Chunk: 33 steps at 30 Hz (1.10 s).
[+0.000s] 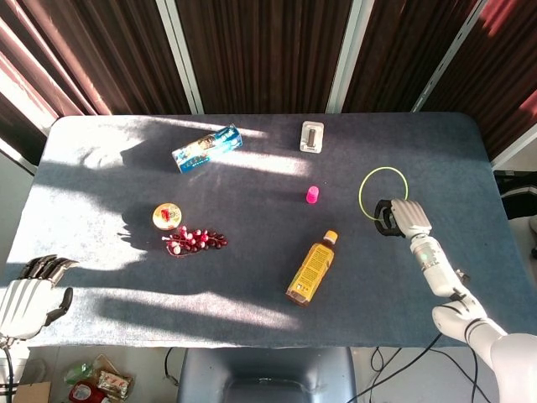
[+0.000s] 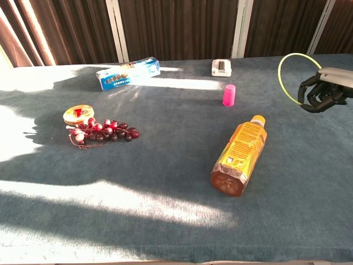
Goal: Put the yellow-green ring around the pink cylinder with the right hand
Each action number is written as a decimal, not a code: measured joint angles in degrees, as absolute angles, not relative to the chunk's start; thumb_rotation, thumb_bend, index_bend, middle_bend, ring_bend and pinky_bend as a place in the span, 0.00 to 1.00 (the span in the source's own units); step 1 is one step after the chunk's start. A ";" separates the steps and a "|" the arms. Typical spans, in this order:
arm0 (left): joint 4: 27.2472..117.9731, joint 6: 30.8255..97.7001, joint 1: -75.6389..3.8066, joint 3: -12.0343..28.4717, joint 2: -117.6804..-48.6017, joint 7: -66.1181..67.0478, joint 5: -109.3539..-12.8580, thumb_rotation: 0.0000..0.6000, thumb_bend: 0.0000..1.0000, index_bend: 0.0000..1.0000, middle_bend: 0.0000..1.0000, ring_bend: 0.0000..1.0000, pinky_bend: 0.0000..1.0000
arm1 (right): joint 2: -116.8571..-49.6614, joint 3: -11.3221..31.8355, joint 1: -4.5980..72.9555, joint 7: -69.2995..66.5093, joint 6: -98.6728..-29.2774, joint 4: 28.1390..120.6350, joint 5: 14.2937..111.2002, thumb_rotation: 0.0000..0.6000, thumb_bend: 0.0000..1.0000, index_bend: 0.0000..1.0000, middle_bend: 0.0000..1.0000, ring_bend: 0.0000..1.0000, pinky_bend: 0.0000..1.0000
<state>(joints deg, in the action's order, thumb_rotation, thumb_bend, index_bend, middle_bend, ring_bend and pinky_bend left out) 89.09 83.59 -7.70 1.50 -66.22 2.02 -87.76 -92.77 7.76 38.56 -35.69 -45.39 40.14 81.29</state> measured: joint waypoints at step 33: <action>89.11 83.73 -7.41 1.28 -64.79 -1.99 -88.02 1.00 0.49 0.28 0.27 0.17 0.19 | -93.31 14.59 51.73 -6.84 -32.79 54.38 60.61 1.00 0.52 0.81 0.89 1.00 1.00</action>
